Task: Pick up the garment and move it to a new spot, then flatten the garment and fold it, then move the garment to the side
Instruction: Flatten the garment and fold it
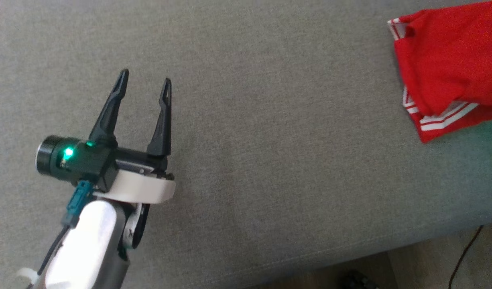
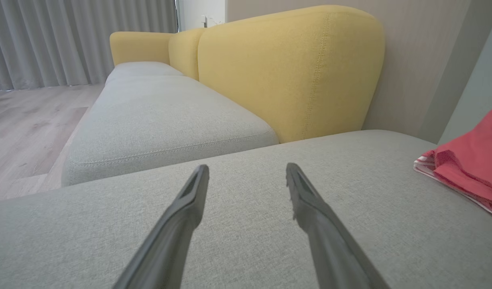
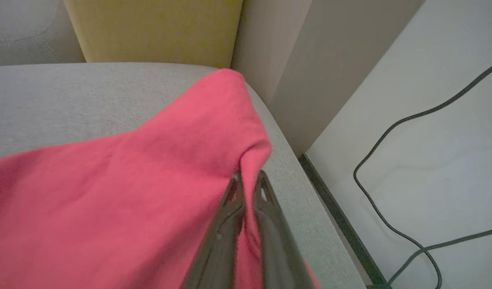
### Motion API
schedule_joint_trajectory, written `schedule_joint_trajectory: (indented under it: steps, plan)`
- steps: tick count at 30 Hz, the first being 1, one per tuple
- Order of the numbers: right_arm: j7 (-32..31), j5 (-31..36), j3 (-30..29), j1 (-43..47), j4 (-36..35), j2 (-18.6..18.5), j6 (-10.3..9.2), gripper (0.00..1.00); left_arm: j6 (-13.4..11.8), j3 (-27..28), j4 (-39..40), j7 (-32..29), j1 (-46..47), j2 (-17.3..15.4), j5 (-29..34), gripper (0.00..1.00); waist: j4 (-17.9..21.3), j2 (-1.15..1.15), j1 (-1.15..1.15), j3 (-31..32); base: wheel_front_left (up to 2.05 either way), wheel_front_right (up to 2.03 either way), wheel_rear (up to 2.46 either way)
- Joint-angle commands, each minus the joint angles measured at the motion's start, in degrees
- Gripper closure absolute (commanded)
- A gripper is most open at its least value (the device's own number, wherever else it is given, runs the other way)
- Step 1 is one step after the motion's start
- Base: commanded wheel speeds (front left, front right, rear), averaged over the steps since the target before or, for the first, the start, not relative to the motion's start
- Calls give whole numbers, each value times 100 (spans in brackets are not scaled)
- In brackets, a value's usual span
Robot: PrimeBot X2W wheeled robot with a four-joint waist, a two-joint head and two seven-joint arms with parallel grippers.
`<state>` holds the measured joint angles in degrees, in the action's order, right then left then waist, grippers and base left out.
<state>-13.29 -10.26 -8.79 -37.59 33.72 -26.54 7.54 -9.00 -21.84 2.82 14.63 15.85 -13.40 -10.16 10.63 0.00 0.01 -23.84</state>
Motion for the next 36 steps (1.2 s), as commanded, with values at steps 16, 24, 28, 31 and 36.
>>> schedule_joint_trajectory:
  steps: [16,24,28,31,36]
  plan:
    - [427,975,-918,-496,760,464,-5,0,137,89,-10,20,427,-63,-29,0,-136,0,-1,-186,0,0,0]
    - [1228,649,-609,414,-285,1098,-5,0,40,196,-201,33,-55,-10,-193,0,-130,0,-1,595,0,0,0]
    - [1330,512,-258,1099,-1196,1467,-5,0,-67,296,-209,35,-394,18,-307,0,-178,0,-1,957,0,0,0]
    - [1320,440,-25,1583,-1923,1727,-5,0,-122,323,-200,35,-598,32,-354,0,-300,0,-1,1167,0,0,0]
    - [1199,377,392,2267,-2940,2077,-5,0,-217,396,-198,36,-848,41,-436,0,-558,0,-1,1451,0,0,0]
